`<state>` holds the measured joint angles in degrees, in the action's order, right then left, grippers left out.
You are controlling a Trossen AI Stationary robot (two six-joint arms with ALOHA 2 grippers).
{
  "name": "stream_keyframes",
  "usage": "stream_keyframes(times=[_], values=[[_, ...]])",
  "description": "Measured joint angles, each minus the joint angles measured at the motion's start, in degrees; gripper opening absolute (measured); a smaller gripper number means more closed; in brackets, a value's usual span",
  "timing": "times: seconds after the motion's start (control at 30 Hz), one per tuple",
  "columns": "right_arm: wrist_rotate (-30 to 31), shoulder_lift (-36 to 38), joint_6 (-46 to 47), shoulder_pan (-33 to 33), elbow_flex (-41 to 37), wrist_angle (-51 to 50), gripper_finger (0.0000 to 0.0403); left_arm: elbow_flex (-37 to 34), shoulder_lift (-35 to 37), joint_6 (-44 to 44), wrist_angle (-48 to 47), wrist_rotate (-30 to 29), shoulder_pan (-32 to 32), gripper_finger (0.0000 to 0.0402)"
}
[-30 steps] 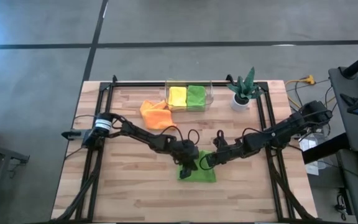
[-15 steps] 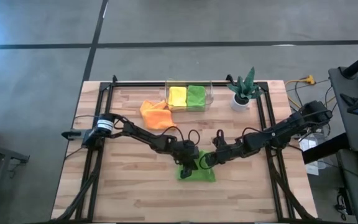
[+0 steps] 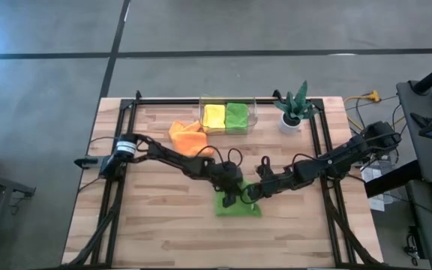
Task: Fold microfiber towels
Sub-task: Fold the green microfiber towel
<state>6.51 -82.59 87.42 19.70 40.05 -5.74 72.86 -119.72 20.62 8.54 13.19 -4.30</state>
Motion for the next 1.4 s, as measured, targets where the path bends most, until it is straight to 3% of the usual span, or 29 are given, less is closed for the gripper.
stream_keyframes(times=[0.73, 1.0, 1.4], values=[[-0.85, 0.02, -1.11, -0.98, -0.02, -2.62, 0.0009, -0.53, 5.34, -4.50, -5.38, -7.28, 3.24, 0.0011], [-2.56, 0.02, -4.42, -4.95, -0.02, -2.25, 0.0009, -1.38, 5.61, -4.48, -5.97, -3.26, 2.97, 0.0011], [-4.16, 0.02, -7.53, -9.28, -0.02, 0.02, 0.0009, -2.54, 5.63, -6.40, -17.20, -1.31, 2.21, 0.0011]])
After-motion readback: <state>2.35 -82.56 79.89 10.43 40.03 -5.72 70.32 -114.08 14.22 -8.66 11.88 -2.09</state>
